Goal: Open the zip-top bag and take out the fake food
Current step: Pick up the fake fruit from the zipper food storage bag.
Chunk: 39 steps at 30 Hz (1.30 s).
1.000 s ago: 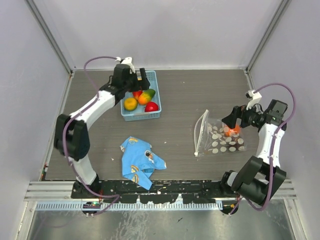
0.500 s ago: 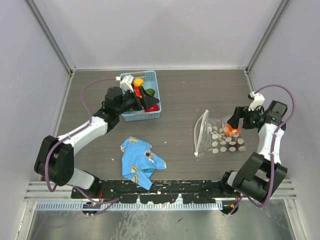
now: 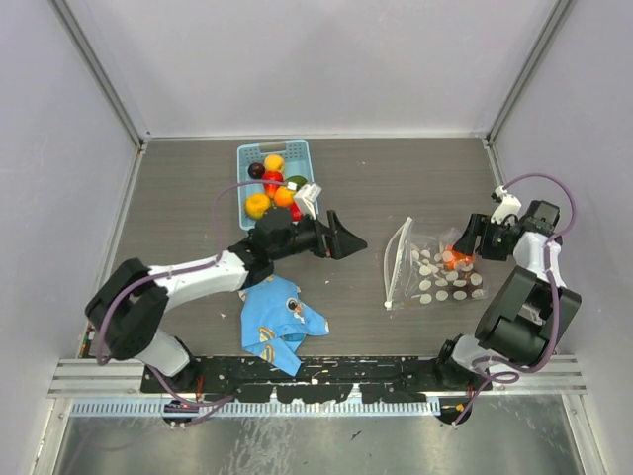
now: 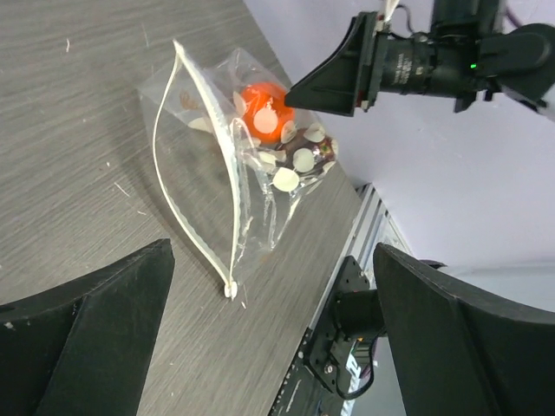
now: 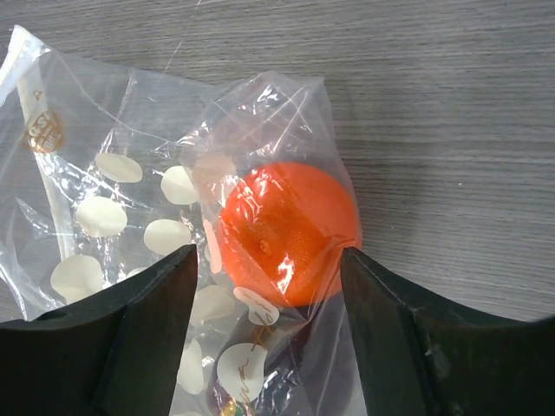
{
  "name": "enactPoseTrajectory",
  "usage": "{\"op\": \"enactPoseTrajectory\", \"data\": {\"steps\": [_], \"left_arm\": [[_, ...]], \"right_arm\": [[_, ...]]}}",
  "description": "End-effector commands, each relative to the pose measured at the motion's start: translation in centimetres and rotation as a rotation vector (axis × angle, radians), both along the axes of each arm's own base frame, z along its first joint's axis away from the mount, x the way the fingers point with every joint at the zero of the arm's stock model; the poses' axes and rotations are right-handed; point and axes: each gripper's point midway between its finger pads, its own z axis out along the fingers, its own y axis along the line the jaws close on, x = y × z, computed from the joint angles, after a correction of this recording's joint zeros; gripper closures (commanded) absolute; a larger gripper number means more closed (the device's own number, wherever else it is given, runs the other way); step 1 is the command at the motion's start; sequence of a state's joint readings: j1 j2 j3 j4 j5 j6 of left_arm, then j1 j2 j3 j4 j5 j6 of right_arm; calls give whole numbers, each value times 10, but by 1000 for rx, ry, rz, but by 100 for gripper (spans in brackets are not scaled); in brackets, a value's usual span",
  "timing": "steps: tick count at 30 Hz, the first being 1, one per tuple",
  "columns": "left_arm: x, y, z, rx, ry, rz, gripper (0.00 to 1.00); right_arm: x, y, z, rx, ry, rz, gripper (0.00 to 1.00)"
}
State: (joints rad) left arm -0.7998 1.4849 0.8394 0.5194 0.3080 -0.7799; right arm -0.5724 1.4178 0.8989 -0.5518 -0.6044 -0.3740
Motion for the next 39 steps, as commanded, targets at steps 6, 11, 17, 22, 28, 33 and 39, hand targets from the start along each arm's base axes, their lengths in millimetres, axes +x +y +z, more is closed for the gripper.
{"op": "enactPoseTrajectory", "data": {"steps": [6,11,17,22,28,33,39], "left_arm": [[19,-66,-8,-57,18,2,2],[20,-93,-26,-42,44,4,2],[13,-120,-48,1,79,-25,1],[14,-126,-60,18,98,-27,19],[15,-131,-69,39,121,-36,31],[14,-137,-72,33,123,-57,49],[19,-132,-70,16,100,-60,79]], "right_arm": [[28,-13,5,8,-30,-11,37],[30,-5,-1,3,-14,15,45],[28,2,-5,10,0,40,70],[23,7,-10,31,15,64,86],[19,8,-16,35,40,78,99],[15,-1,-23,-19,72,57,99],[10,-8,-30,-64,102,47,99]]}}
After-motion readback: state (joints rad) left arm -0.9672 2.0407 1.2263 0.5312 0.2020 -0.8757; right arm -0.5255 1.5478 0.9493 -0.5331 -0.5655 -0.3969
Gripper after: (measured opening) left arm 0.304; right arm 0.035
